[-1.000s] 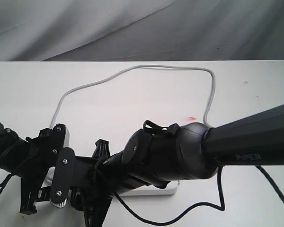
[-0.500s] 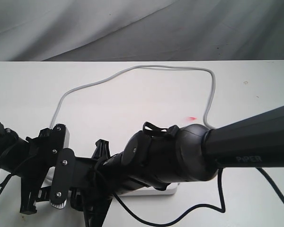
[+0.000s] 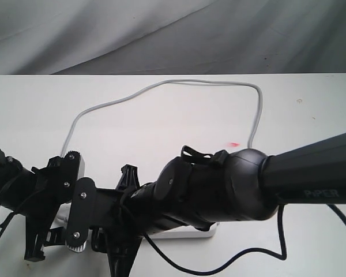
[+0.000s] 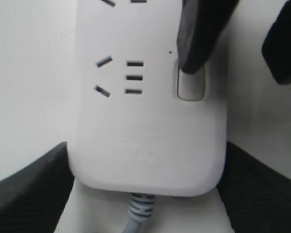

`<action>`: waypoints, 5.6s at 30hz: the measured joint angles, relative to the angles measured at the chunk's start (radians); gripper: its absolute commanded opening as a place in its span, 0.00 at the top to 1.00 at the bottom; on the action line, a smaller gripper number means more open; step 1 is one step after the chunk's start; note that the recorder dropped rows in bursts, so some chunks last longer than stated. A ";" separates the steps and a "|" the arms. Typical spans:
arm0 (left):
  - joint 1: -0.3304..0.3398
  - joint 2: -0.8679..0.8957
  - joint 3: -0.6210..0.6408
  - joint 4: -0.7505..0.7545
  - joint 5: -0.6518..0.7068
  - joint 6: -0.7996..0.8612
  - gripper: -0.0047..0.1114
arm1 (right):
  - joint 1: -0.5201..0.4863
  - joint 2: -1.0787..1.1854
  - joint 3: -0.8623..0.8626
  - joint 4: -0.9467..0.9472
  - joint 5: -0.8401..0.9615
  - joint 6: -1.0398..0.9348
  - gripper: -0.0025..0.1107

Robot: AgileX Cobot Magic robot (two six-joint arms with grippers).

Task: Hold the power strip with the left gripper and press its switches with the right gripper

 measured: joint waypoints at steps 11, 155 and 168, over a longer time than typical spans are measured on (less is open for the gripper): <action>0.000 0.000 0.000 0.000 0.000 0.000 0.49 | 0.000 -0.088 0.028 -0.008 0.003 0.000 0.65; 0.000 0.000 0.000 0.000 -0.004 0.000 0.49 | -0.083 -0.208 0.247 -0.044 -0.017 0.007 0.65; 0.000 0.000 0.000 0.000 -0.004 0.000 0.49 | -0.083 -0.141 0.197 -0.050 0.020 0.004 0.65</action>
